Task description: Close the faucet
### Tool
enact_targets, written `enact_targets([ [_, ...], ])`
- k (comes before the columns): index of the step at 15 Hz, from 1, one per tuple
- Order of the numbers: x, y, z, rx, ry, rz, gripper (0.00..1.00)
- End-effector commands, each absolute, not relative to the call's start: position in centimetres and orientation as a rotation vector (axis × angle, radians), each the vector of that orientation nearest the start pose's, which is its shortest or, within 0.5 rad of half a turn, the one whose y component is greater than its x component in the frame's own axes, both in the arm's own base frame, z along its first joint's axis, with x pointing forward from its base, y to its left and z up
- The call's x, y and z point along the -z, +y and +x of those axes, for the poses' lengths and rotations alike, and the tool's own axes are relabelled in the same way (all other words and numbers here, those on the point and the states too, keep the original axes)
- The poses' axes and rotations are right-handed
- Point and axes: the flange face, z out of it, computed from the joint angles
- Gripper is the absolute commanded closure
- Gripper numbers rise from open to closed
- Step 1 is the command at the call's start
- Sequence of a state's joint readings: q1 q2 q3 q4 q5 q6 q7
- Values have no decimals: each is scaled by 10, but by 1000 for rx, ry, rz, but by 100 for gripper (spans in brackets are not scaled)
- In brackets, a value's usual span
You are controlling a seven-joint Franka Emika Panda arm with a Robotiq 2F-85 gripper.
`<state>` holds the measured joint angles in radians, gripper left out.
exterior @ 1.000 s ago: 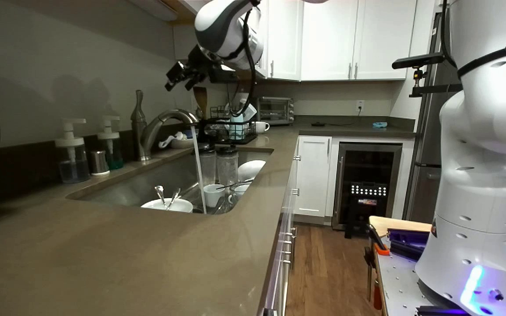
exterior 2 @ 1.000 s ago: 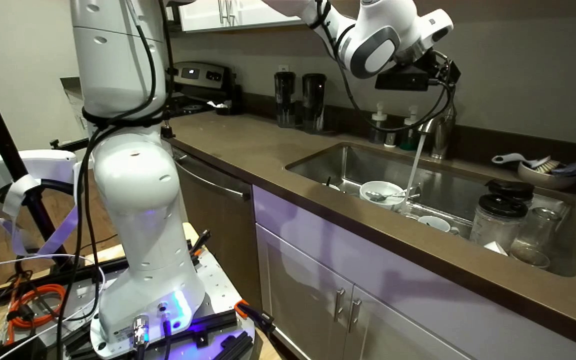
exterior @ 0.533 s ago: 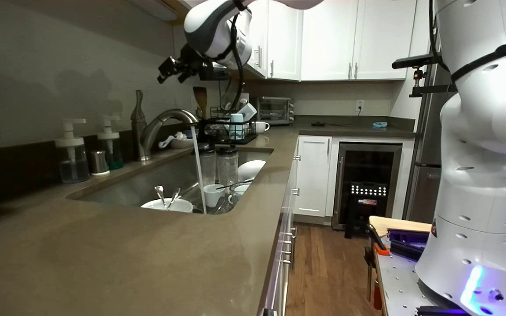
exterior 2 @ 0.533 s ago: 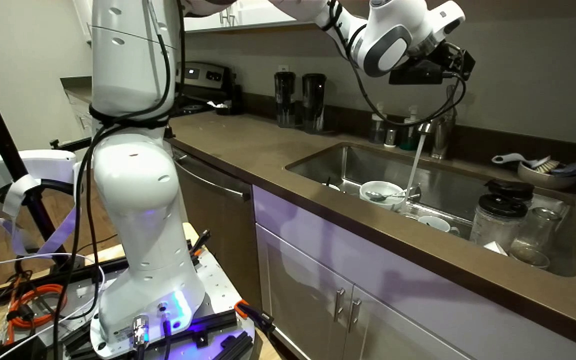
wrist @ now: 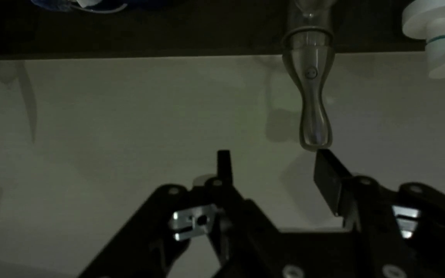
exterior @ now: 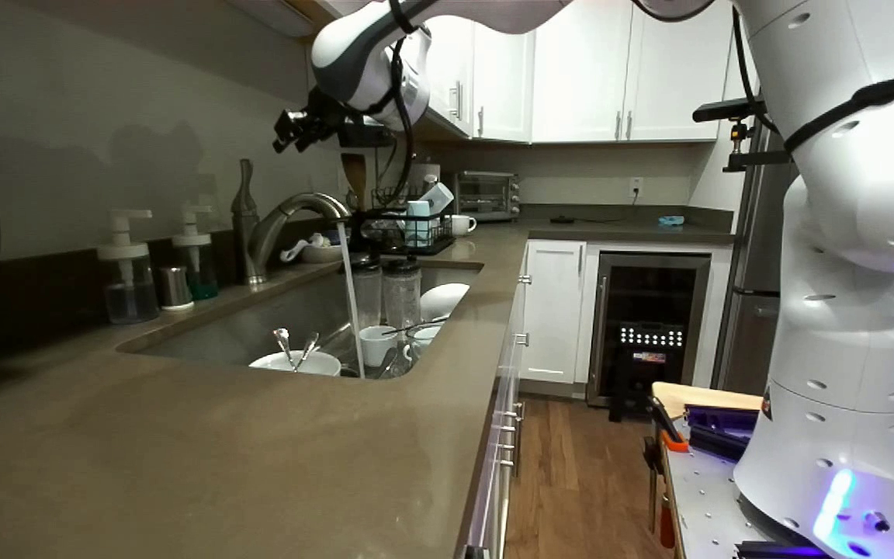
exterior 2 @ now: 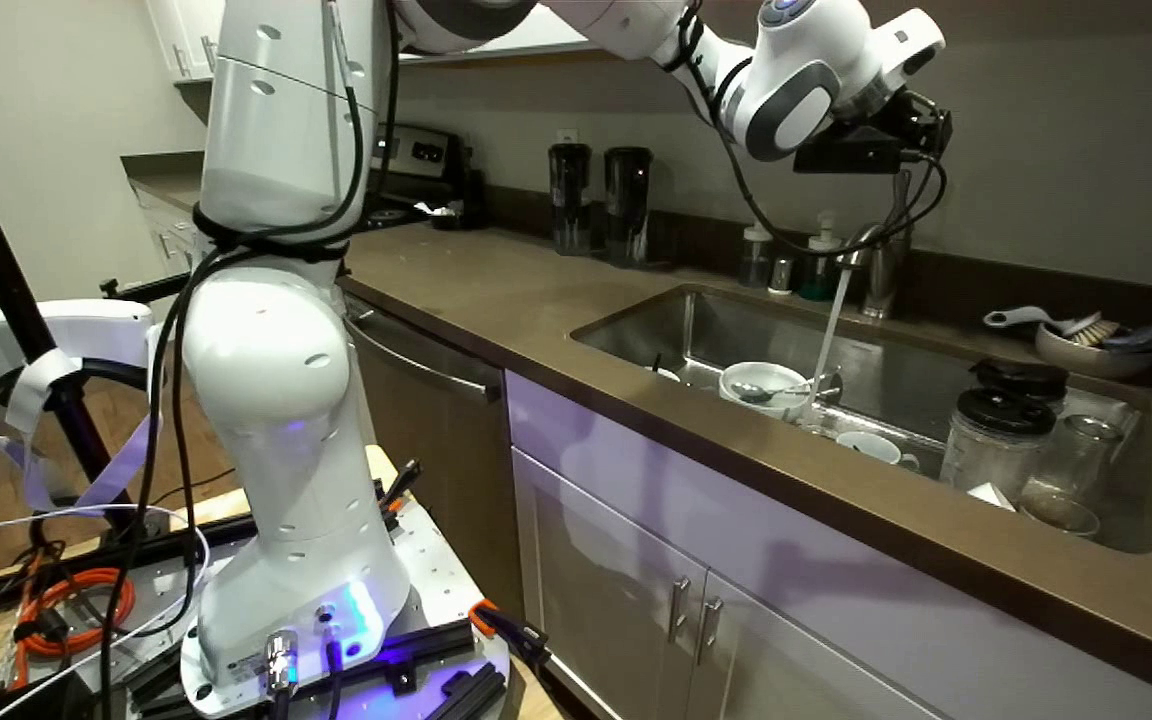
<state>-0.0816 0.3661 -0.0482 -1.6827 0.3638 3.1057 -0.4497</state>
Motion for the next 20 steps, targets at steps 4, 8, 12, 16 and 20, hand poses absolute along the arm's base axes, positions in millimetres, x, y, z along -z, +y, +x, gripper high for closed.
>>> enact_targets([
  [4, -519, -125, 716, 1689, 45, -2738, 92],
  [8, -518, -124, 731, 1679, 37, -2687, 100],
  [12, -511, -127, 746, 1686, 29, -2653, 98],
  [16, -504, -131, 758, 1696, 28, -2635, 100],
  [20, -505, -131, 764, 1717, 18, -2624, 98],
])
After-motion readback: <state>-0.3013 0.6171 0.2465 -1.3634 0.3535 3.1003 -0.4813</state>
